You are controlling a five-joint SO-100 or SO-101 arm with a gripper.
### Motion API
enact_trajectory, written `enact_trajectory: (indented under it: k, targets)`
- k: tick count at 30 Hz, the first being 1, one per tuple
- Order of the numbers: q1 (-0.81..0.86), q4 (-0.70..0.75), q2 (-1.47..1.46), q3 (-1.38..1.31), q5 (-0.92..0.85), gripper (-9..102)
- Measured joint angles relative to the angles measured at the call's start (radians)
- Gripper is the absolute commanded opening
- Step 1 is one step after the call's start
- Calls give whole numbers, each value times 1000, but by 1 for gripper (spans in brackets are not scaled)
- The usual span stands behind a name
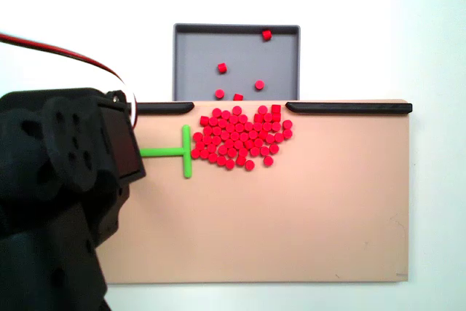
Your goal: Gather the left side granules
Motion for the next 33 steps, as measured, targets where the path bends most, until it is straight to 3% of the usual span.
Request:
enact_trajectory:
  k: [33]
  targets:
    - [18, 3, -35, -48, 9, 0]
